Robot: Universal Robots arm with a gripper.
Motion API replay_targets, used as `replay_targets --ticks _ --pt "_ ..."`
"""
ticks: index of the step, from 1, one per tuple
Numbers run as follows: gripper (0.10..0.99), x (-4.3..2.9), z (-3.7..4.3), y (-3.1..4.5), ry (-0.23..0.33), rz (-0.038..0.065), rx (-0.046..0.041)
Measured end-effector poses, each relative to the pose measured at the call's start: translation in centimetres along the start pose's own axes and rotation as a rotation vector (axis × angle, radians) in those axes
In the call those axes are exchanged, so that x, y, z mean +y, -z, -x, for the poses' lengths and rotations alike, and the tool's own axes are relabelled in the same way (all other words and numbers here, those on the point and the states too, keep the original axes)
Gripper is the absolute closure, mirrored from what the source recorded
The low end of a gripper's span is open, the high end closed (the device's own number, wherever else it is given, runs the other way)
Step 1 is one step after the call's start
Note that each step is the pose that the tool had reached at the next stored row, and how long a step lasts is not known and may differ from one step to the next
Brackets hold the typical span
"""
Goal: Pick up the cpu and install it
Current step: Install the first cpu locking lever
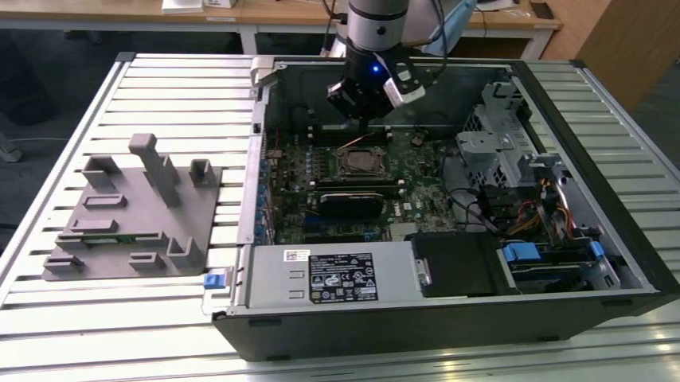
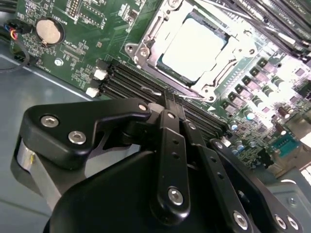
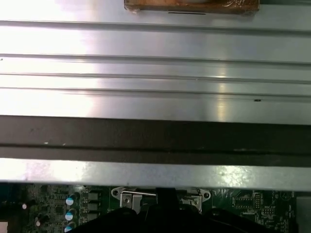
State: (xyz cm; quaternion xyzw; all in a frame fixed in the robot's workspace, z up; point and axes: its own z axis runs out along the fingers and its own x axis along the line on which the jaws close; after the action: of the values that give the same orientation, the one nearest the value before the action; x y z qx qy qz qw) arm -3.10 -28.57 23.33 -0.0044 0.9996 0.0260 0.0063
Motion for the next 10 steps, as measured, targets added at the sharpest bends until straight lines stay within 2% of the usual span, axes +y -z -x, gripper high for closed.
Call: replay_targets --ticks 10 --pt "0.98 0.12 0.44 -0.39 0.0 0.0 -0.0002"
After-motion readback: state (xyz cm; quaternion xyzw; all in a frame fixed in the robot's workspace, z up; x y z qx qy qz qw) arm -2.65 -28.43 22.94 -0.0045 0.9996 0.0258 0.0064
